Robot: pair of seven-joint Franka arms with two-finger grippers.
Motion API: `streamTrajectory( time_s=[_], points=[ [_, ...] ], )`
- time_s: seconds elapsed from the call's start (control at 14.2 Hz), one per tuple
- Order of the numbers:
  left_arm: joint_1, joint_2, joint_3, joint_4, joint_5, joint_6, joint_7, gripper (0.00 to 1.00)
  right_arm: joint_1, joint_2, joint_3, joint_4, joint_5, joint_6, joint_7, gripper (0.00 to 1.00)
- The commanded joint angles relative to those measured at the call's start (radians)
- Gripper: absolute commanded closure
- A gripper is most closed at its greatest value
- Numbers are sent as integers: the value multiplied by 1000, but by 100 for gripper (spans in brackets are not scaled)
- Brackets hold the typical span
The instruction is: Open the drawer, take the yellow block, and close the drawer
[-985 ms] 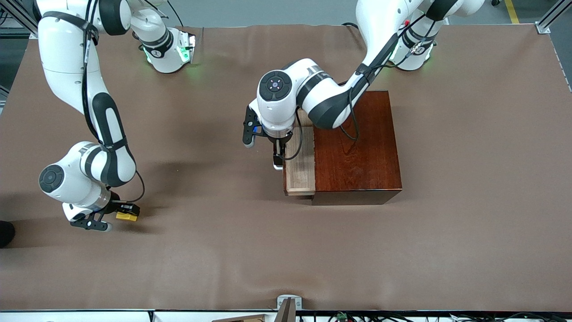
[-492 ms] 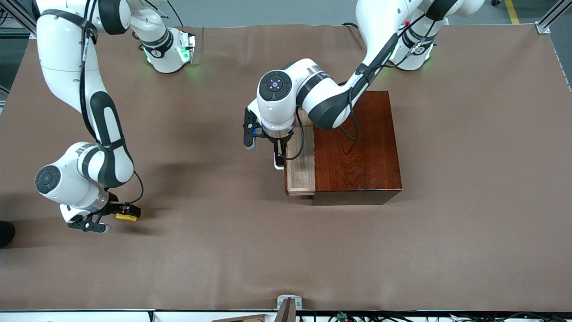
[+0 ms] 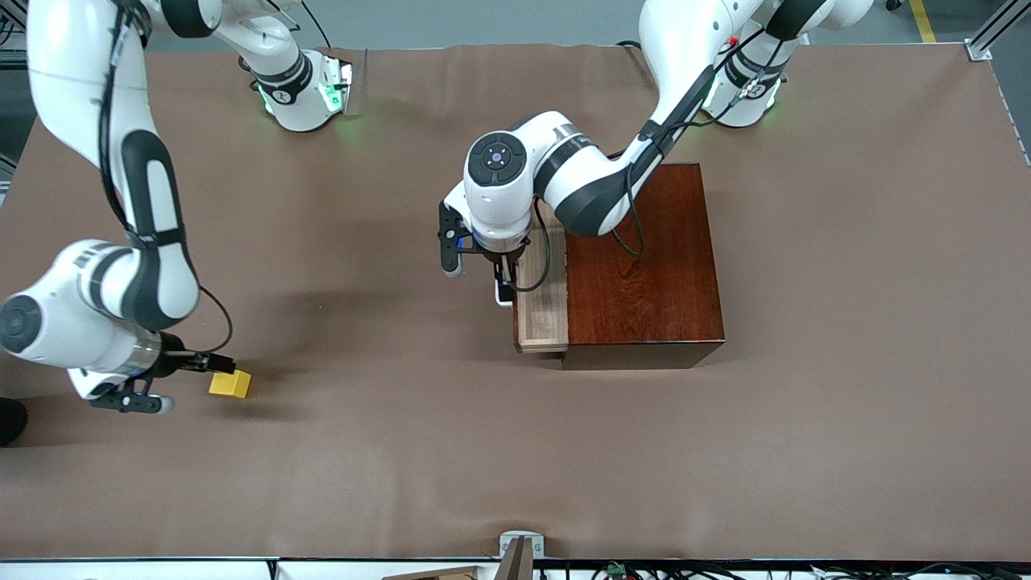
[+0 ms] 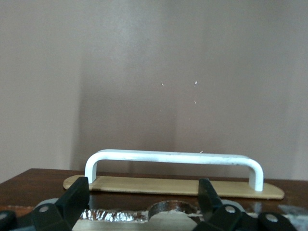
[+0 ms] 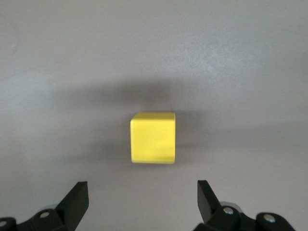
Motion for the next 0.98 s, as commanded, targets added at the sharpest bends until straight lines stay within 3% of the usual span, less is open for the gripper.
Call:
streamTrajectory(
  time_s=[0.0,0.21,0.7,0.91],
  points=[
    [-5,-1,14,-12,27,-15,63,0,2,-73,-16,59,-69,-182,-2,0],
    [-5,-14,14,-13,27,-66,66,0,-8,-139,-24,132,-157,-319,-6,0],
    [10,-36,18,-12,80,-213,66,0,28,-318,-16,140,-205,-460,-2,0],
    [24,-36,16,-12,145,-268,68,0,-25,-380,48,139,-206,-519,11,0]
  ],
)
